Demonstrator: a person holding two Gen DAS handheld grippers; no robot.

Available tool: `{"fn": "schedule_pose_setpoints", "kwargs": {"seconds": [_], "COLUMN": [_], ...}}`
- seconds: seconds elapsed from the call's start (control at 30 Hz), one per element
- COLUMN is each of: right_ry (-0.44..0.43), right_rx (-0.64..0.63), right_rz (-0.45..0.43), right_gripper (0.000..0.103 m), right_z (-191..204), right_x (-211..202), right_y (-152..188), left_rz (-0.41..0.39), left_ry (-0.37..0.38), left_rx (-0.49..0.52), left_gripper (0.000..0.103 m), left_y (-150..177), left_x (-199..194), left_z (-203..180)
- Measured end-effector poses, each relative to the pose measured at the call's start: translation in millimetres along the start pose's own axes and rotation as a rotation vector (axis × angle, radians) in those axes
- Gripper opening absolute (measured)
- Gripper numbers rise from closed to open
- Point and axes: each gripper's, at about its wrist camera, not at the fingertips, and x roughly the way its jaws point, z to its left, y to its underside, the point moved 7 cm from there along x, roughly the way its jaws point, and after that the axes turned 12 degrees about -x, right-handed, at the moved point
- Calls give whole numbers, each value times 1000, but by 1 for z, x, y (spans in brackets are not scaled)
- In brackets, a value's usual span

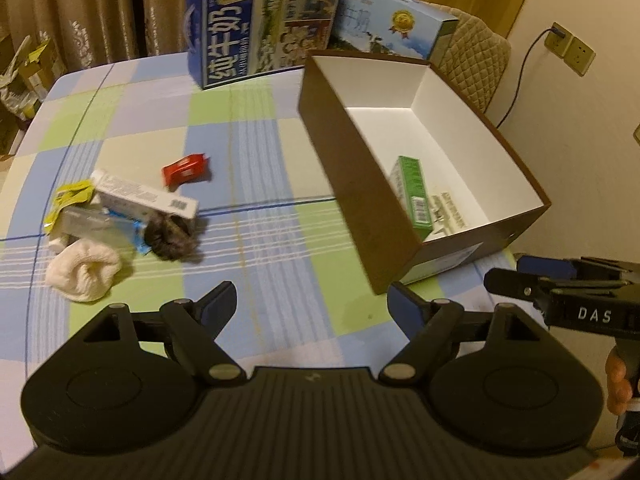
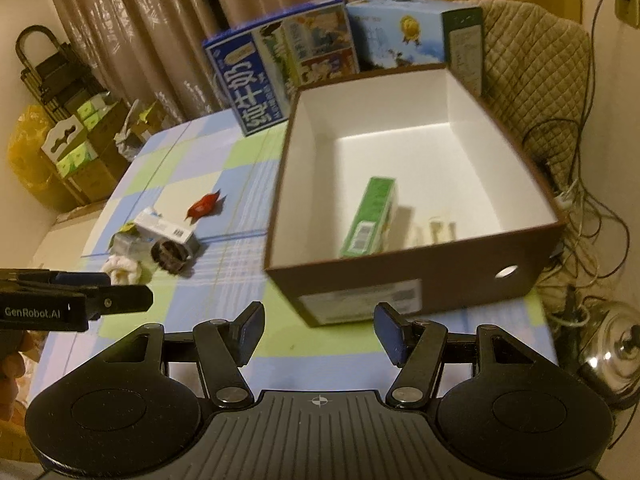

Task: Organize objects
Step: 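Withdraw both tools from the box back toward the pile, then grasp the dark scrunchie with the right tool while the left tool grasps the white glove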

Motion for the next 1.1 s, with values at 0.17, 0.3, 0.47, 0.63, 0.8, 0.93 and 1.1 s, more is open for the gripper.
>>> {"fn": "schedule_pose_setpoints", "kwargs": {"seconds": [0.17,0.3,0.47,0.63,0.8,0.93,1.1], "right_ry": [-27,-53,-94,-118,-140,-150,-166], "right_rx": [-17,-45,-74,-101,-104,-95,-92], "right_rz": [27,42,58,75,78,80,68], "right_gripper": [58,58,58,58,58,58,58], "right_z": [27,52,82,106,126,140,157], "right_x": [16,30,50,70,88,101,123], "right_y": [3,2,-4,-10,-16,-20,-27], "left_rz": [5,10,4,-13,-19,-21,-23], "left_ry": [-21,-46,-90,-134,-174,-195,-211], "left_rx": [-21,-54,-107,-148,-175,-181,-188], "left_gripper": [79,79,79,79,79,79,79], "left_y": [3,5,3,-2,-7,-8,-12], "left_x": [-5,-7,-12,-16,-17,-14,-6], "left_z": [30,57,96,131,165,185,206]}}
